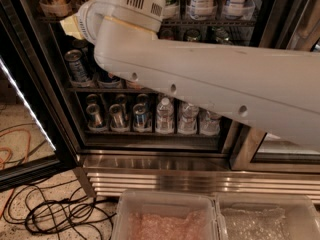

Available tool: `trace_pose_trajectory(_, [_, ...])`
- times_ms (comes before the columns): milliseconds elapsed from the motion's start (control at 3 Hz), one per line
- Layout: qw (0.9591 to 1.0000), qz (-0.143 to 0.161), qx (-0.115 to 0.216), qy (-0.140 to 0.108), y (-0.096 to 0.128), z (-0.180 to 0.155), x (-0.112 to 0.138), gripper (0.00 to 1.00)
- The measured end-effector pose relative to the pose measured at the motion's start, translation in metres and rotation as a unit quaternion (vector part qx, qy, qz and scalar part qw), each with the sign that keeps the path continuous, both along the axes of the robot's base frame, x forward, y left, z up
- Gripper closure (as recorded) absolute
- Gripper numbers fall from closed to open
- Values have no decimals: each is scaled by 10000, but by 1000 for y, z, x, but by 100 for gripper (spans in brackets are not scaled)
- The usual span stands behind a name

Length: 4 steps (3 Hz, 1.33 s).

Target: Pick orange can from top shelf of fridge

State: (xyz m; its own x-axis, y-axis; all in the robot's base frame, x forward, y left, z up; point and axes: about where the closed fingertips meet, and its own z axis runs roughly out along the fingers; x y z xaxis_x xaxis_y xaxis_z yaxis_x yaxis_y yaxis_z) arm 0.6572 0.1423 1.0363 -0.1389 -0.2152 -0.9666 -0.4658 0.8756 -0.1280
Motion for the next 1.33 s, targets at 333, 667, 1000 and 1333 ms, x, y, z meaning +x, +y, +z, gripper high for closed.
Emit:
trace_pose_trajectory(333, [9997,178,128,-73,10,7,-4,21])
trace_pose_trajectory(667, [9997,136,146,-170,10,12,-1,23])
trace_pose_trajectory(1000, [9996,-52,61,-287,4,14,11,24])
trace_pose_trajectory(1333, [9991,-216,-51,-362,1,13,25,34])
